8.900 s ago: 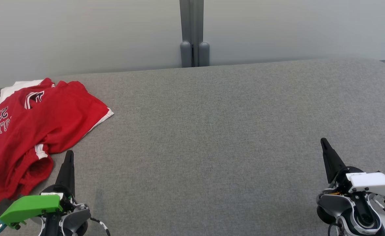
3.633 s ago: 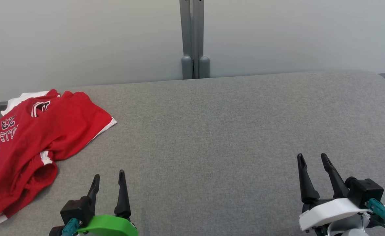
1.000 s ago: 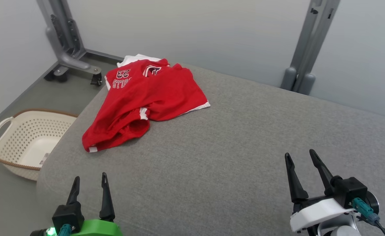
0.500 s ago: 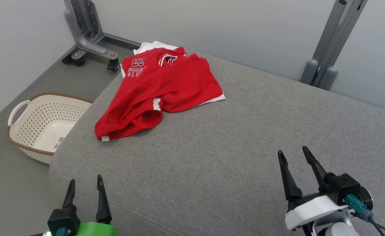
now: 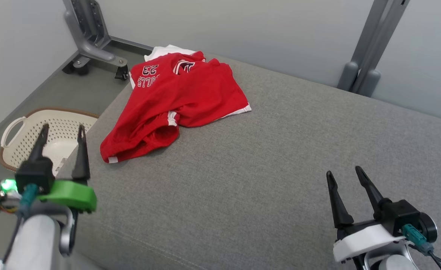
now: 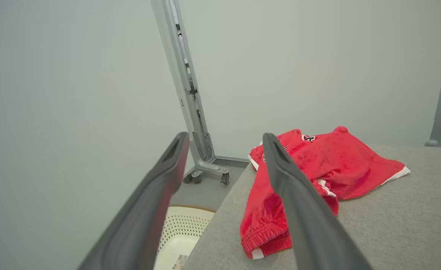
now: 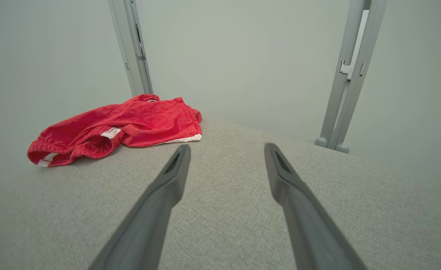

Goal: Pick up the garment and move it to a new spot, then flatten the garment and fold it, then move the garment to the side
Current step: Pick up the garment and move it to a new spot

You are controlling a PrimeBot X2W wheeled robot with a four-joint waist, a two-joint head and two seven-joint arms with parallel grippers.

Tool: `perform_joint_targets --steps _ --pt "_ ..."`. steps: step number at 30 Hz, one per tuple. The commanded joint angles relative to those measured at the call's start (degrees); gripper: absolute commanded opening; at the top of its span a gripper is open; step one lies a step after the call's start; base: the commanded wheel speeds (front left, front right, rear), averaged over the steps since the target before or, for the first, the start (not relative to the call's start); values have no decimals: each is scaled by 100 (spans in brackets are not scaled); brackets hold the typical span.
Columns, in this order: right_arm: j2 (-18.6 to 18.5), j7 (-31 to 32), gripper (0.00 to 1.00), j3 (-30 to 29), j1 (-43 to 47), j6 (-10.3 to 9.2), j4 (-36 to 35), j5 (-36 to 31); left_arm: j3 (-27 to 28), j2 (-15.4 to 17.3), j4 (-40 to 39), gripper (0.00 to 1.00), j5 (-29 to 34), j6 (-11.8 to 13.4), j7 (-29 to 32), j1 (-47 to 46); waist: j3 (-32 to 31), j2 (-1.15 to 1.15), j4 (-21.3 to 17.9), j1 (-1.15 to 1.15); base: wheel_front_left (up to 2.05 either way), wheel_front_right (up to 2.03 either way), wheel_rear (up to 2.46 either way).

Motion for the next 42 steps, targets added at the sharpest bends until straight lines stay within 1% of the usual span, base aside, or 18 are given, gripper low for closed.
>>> perform_joint_targets --steps 1,6,8,12,17,20,30,38,39,40,42 --pt "-27 -18 100 -9 -130 -6 -57 -102 -26 122 62 100 66 -79 94 -326 408 0 -379 0 0 0 0" --pt "-27 -18 100 11 -368 -6 -110 -371 -168 500 521 100 139 -415 516 -1382 879 0 -773 0 0 0 0" --pt "-27 -18 100 40 -475 -6 -118 -459 -268 631 745 100 204 -502 659 -1727 1045 0 -955 0 0 0 0" --pt "-25 -18 100 -29 -629 -6 -189 -623 -446 756 1248 100 157 -635 928 -2265 1362 0 -1245 0 0 0 0" --pt "-23 -18 100 -146 -727 -6 -258 -778 -663 783 1899 100 94 -711 1085 -2641 1696 0 -1452 0 0 0 0" --pt "-24 -18 100 -190 -759 -6 -296 -805 -750 684 2297 100 -3 -728 1198 -2698 1832 0 -1505 0 0 0 0" --pt "-24 -18 100 -200 -838 -6 -359 -873 -1008 523 3510 100 -316 -761 1447 -2889 2111 0 -1517 0 0 0 0" --pt "-24 -18 100 -209 -853 -6 -314 -904 -1047 494 4241 100 -485 -764 1359 -3026 2132 0 -1545 0 0 0 0" --pt "-24 -18 100 -201 -848 -6 -298 -883 -1062 529 4363 34 -459 -703 1272 -3067 2097 0 -1557 0 0 0 0" --pt "-24 -18 100 -199 -840 -6 -284 -864 -1053 538 4410 0 -473 -680 1195 -3092 2066 0 -1560 0 0 0 0" --pt "-24 -18 100 -197 -806 -6 -251 -827 -1057 546 4495 0 -501 -680 1081 -3117 1991 0 -1558 0 0 0 0"
